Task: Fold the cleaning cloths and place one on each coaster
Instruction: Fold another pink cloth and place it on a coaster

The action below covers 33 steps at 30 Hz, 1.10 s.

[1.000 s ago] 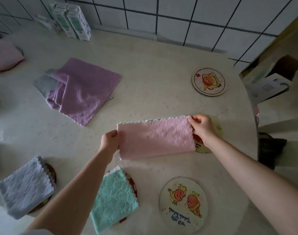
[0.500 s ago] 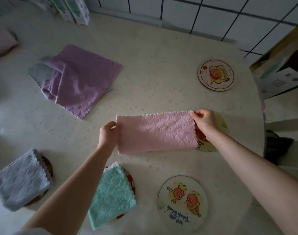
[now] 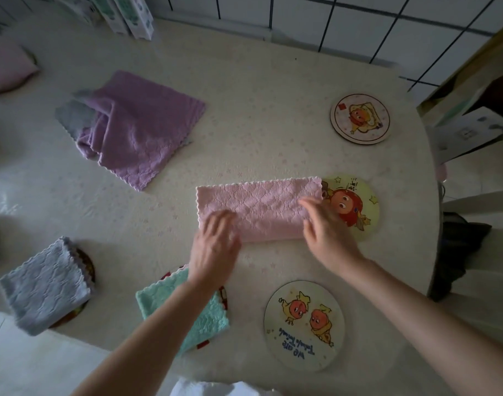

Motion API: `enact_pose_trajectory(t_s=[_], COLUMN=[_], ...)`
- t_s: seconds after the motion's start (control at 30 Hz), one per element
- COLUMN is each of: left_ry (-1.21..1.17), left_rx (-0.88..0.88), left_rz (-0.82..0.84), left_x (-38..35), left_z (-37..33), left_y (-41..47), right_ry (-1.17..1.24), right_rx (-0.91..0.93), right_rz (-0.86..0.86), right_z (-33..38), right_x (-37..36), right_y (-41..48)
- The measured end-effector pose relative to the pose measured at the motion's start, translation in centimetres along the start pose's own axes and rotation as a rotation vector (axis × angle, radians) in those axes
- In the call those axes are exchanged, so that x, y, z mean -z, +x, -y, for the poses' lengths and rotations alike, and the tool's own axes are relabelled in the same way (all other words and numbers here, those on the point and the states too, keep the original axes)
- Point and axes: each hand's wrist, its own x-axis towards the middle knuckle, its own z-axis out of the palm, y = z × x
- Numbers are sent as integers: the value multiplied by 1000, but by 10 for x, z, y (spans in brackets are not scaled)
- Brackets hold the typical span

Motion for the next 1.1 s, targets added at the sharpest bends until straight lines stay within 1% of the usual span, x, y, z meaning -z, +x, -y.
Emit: enact_pose_trajectory(t_s=[0.07, 0.1, 0.17, 0.23, 0.4, 0.5, 0.63, 0.7, 0.87, 1.0, 1.1], left_ry=[101, 144, 184, 209, 293, 363, 411, 414, 449, 457, 477], left_rx=[-177, -217, -213, -178, -113, -13, 99, 119, 108, 114, 189], left_rz=[176, 221, 278, 319, 306, 257, 239, 248, 243, 279, 298], left_x=[-19, -27, -35, -39, -32, -25, -22, -22, -23, -14, -4], left_z=[-14, -19, -26, -24, -5, 6, 9, 8, 9, 18, 21], left_y=[-16, -21, -27, -30, -45, -59, -72, -72, -61, -41, -19], right_ry=[-66, -102, -162, -209, -329, -347, -352, -384, -517, -523, -450], right_rx=[105, 140, 166, 145, 125, 109, 89, 80, 35, 53, 114], right_rz=[89, 130, 201, 233, 254, 267, 284, 281, 359, 277, 175], right_z=[16, 22, 24, 18, -8, -18, -16, -10, 0, 4, 13], right_x=[-16, -23, -33, -35, -23, -11, -9, -10, -8, -3, 1], right_y=[-17, -24, -33, -39, -54, -63, -57, -47, -26, -15, -14])
